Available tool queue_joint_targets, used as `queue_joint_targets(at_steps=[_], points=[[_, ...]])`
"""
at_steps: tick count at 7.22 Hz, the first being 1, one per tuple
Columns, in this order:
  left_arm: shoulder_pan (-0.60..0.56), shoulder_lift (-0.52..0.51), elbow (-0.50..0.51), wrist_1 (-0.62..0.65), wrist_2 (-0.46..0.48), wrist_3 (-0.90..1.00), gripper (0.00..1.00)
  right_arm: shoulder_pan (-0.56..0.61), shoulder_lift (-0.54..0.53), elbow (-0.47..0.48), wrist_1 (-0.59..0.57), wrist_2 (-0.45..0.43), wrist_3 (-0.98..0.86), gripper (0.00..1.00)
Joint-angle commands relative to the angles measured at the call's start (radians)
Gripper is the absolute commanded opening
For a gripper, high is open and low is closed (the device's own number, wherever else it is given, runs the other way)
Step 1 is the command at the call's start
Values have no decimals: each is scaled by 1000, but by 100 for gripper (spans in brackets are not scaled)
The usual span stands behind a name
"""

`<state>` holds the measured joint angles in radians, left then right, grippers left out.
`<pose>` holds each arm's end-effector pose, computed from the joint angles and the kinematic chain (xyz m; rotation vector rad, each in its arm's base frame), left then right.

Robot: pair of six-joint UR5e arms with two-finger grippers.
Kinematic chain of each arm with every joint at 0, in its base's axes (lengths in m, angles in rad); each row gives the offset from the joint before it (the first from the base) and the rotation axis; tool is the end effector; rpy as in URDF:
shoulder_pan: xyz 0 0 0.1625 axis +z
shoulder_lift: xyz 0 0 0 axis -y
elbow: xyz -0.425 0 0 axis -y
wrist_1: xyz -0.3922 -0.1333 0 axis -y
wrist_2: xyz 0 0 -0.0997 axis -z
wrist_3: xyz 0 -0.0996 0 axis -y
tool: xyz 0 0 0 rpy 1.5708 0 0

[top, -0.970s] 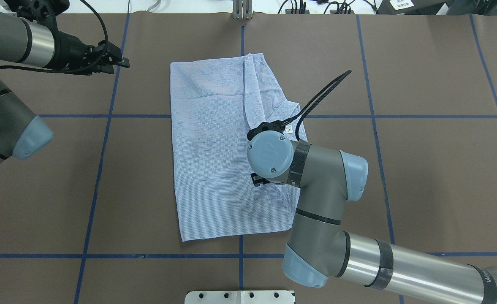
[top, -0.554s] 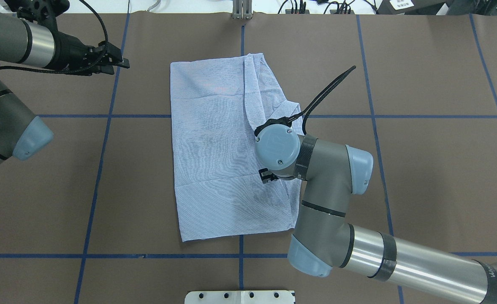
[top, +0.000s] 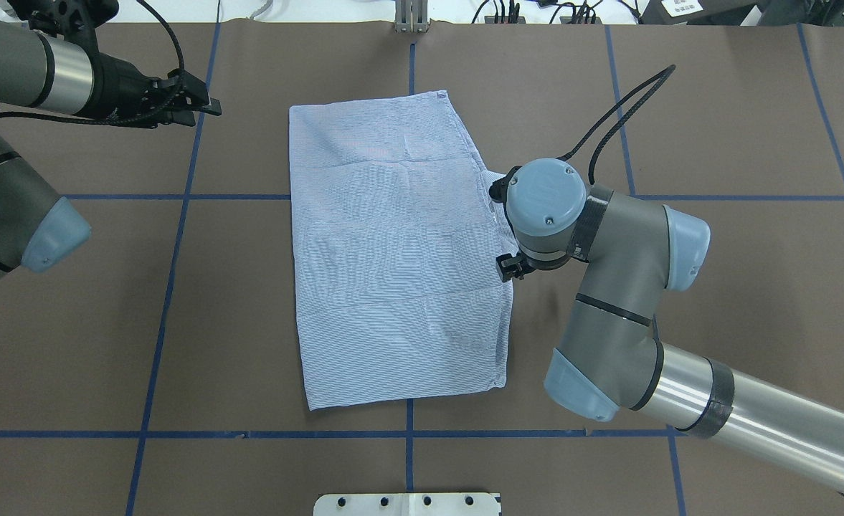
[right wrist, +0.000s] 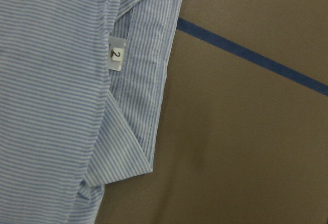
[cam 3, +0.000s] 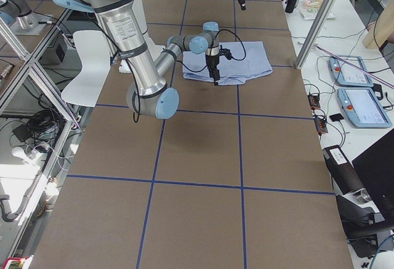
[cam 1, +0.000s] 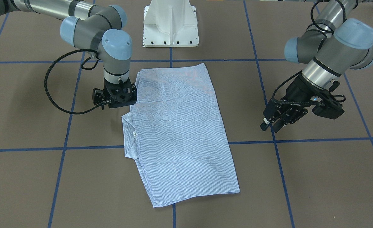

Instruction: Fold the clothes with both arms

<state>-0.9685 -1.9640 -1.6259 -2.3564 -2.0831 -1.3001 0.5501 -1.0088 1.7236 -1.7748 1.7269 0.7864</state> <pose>0.2880 -0.5680 0.3197 0.3373 1.2386 -0.2840 -0.4991 -0.4443 0.3021 0.1961 -0.4964 -0.2686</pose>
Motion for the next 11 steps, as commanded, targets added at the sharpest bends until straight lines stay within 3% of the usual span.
queue_joint_targets(at_steps=[1, 2, 4, 8, 11], points=[[1, -1, -9, 2, -2, -1, 57, 28, 21, 2, 6, 2, 7, 100], [1, -4, -18, 2, -2, -2, 57, 33, 41, 5, 6, 3, 31, 100], [1, -1, -38, 0, -37, -2, 57, 30, 39, 17, 59, 14, 268, 100], [8, -1, -41, -10, -41, 7, 56, -42, -5, 40, 309, 11, 961, 100], [8, -4, -52, -15, -41, 8, 56, -61, -53, 82, 330, 7, 1328, 100]])
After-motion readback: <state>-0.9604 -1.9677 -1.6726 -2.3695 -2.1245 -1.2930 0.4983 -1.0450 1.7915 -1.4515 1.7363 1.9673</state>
